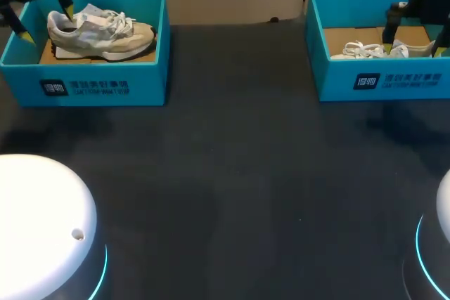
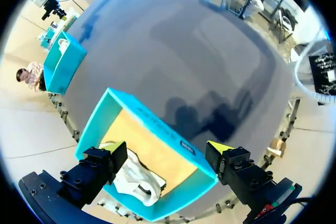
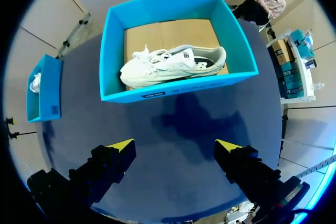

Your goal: Take the shoe out of the shoebox, open the shoe tongue, remove and reinsert the insole, then place the shoe into the shoebox

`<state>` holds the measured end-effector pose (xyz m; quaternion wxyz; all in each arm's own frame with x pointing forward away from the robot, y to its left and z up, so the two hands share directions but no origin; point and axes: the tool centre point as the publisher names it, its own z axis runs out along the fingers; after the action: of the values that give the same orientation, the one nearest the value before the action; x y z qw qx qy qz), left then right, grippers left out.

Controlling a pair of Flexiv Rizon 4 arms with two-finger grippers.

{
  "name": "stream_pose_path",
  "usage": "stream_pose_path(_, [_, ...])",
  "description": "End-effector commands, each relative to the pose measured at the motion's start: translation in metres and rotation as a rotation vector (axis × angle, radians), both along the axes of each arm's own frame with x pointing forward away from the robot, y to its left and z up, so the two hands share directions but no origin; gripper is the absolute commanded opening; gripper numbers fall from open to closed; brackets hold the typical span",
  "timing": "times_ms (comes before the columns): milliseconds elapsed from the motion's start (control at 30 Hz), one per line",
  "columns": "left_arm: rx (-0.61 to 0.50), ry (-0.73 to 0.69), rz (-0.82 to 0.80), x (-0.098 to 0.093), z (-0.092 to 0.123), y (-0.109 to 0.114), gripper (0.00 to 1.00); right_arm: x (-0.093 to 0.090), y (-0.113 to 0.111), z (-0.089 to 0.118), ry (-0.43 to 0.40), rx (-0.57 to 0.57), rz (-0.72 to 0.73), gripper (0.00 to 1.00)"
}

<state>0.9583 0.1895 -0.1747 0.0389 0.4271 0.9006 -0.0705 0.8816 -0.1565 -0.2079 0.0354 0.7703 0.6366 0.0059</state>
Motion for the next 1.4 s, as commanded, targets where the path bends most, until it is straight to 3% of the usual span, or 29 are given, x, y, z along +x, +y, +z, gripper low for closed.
stream_pose_path(33, [0.004,0.028,-0.006,0.011,0.001,0.005,1.00,-0.001,0.000,-0.001,-0.002,0.001,0.000,1.00])
stream_pose_path(667, [0.004,0.028,-0.006,0.011,0.001,0.005,1.00,-0.001,0.000,-0.001,-0.002,0.001,0.000,1.00])
stream_pose_path(833, [0.004,0.033,-0.020,-0.074,-0.123,-0.066,1.00,-0.001,0.000,-0.001,-0.002,0.001,0.000,1.00])
stream_pose_path(867, [0.003,0.034,-0.011,-0.080,-0.137,-0.073,1.00,-0.001,0.000,-0.001,-0.002,0.001,0.000,1.00])
stream_pose_path(1167, [0.003,0.020,0.009,-0.079,-0.136,-0.071,1.00,-0.001,0.000,-0.001,-0.002,0.001,0.000,1.00])
stream_pose_path(1400, [0.000,-0.002,0.006,-0.088,-0.128,-0.075,1.00,-0.001,0.000,-0.001,-0.002,0.001,0.000,1.00])
